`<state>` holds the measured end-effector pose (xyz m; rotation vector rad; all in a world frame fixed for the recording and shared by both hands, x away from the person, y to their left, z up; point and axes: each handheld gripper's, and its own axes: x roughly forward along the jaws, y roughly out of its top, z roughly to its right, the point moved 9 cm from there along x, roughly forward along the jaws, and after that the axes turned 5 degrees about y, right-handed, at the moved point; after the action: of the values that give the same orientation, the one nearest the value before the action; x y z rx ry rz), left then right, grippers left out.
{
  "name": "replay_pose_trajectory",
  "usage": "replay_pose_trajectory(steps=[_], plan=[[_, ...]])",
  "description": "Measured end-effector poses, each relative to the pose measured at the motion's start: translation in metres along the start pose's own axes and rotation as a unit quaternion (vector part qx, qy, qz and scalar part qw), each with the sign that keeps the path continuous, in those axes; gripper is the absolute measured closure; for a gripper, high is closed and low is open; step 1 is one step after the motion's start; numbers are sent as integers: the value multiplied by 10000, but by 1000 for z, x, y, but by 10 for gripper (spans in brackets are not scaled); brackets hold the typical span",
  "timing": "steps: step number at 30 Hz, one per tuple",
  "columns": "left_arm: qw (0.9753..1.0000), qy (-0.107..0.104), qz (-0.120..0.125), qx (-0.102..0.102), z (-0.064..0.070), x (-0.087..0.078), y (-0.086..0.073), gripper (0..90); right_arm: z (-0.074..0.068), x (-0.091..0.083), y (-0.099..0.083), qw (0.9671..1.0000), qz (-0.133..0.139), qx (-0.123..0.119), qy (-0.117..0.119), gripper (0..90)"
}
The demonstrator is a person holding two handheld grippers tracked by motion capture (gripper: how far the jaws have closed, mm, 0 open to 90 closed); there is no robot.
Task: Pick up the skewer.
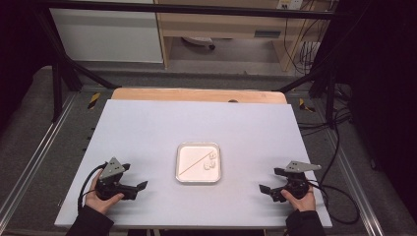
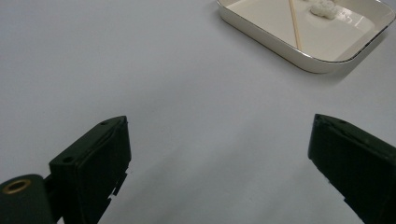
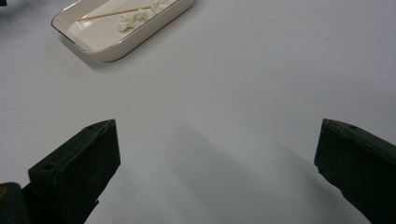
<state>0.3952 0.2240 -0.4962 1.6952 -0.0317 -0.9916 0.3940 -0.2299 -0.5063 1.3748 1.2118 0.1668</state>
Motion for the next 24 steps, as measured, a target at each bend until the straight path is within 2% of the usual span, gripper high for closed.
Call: replay_pose_trajectory(steps=[5,24], plan=[[10000,-8,15,6,1,-1,1,60,1,-2,1,10000,70,13,-12,8],[10000,-63,-1,65,8,0,9,68,2,0,0,10000,-2,-22,-69,8]])
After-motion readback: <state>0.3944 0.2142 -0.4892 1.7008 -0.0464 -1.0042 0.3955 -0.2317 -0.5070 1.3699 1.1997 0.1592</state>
